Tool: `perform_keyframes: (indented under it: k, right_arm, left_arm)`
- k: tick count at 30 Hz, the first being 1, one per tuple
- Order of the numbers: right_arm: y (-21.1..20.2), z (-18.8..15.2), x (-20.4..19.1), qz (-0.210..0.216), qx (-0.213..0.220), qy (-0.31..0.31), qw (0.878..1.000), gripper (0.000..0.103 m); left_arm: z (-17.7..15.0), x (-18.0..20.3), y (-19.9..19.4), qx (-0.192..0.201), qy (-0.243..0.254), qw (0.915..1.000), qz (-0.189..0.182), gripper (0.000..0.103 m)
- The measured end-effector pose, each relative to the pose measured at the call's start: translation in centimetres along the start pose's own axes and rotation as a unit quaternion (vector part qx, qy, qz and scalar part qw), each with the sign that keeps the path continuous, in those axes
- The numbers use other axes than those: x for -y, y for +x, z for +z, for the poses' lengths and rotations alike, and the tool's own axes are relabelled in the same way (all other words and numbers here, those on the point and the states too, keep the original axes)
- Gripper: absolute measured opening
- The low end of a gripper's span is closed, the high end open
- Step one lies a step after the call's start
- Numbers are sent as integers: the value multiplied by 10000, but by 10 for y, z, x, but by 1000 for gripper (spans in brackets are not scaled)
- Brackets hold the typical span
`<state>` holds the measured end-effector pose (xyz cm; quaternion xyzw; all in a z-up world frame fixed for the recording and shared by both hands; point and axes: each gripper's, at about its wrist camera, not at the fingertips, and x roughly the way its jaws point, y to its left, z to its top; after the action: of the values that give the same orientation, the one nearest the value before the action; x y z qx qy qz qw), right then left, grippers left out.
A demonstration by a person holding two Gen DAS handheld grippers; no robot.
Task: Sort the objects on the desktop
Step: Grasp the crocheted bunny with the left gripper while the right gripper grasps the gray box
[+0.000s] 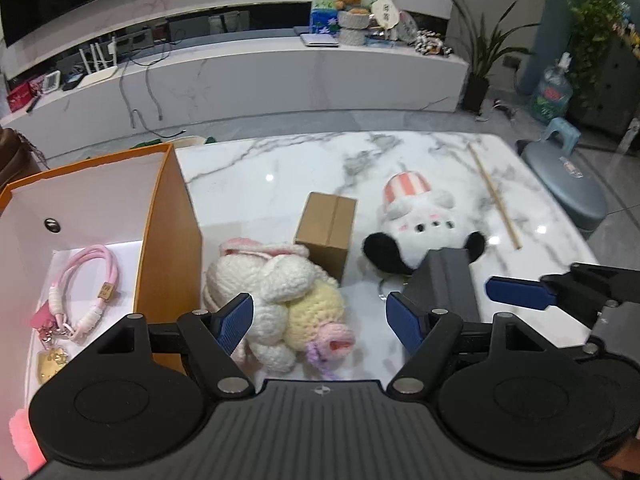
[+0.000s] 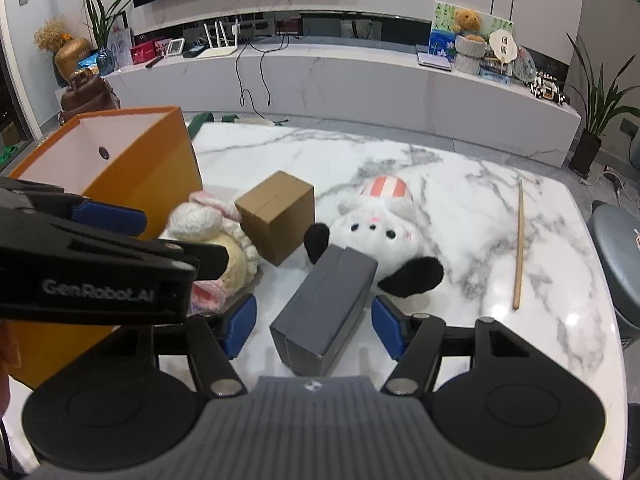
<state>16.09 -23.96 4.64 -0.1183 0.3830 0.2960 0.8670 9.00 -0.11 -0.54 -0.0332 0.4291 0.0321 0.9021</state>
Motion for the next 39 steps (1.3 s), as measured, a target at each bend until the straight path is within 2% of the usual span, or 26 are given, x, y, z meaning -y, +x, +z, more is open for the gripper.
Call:
perform_keyframes:
  k: [5, 6, 10, 12, 22, 25, 29, 35, 37, 39]
  right_arm:
    - [14, -2, -2, -19, -139, -4, 9999, 66]
    - [16, -3, -1, -16, -170, 3, 9999, 66]
    - [25, -5, 2, -30, -257, 70, 9996, 66]
    - [29, -7, 4, -41, -301, 112, 9995, 66]
    - [39, -10, 10, -43, -405, 266, 9988, 65]
    - [40, -11, 11, -38, -429, 267, 9987, 63]
    - [39, -12, 15, -47, -441, 299, 9986, 59]
    - [38, -15, 25, -67, -471, 369, 9982, 52]
    - [39, -16, 28, -42, -485, 401, 9980, 46]
    - [40, -17, 29, -25, -485, 425, 9979, 45]
  left_arm:
    - [-2, -3, 19, -249, -91, 9996, 125, 86]
    - [-3, -2, 22, -294, -110, 9994, 145, 89]
    - [-2, 3, 30, -251, -52, 9990, 356, 91]
    - [-2, 4, 33, -250, -37, 9987, 438, 95]
    - [-4, 22, 53, -296, 556, 9920, 1095, 98]
    - [-4, 19, 60, -414, 499, 9918, 1097, 98]
    - [-3, 13, 70, -615, 246, 9936, 919, 98]
    - [-3, 14, 79, -669, 157, 9929, 975, 98]
    - [-3, 13, 82, -695, 108, 9925, 996, 98]
    - [-3, 12, 85, -708, 63, 9924, 1005, 98]
